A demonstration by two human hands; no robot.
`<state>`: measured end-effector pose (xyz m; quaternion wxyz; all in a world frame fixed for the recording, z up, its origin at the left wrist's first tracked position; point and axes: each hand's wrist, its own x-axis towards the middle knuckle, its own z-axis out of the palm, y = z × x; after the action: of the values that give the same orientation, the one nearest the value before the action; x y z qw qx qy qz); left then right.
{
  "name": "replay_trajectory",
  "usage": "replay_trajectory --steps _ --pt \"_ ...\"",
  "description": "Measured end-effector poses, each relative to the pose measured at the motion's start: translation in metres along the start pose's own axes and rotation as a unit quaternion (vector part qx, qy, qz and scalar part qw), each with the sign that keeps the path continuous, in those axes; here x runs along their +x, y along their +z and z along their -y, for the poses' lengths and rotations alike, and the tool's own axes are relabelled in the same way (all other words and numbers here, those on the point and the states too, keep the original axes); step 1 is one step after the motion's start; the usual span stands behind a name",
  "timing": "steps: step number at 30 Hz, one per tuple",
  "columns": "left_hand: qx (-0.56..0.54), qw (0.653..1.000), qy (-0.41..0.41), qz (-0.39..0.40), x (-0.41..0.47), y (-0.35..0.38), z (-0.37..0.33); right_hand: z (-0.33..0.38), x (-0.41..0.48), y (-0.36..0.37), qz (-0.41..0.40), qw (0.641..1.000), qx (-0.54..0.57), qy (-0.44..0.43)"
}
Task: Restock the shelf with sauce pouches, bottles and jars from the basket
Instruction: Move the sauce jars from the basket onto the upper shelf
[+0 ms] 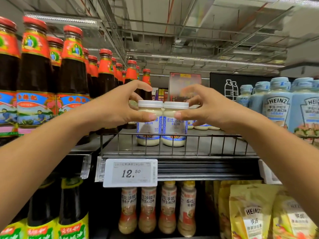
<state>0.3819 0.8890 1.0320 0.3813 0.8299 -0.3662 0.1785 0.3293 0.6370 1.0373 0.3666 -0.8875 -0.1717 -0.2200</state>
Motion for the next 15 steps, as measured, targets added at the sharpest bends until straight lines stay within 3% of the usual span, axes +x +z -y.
replay_trajectory --steps 2,6,15 --pt "0.033 0.999 0.016 0.010 0.002 -0.005 -0.002 -0.003 -0.001 -0.006 0.022 0.999 0.004 -0.043" --pt "0.084 0.996 0.027 0.033 0.012 -0.003 -0.003 -0.009 0.007 -0.002 0.037 0.990 -0.088 -0.105" --pt "0.213 0.973 0.072 0.050 0.064 0.024 -0.004 -0.036 0.024 -0.029 0.020 0.982 -0.177 -0.059"
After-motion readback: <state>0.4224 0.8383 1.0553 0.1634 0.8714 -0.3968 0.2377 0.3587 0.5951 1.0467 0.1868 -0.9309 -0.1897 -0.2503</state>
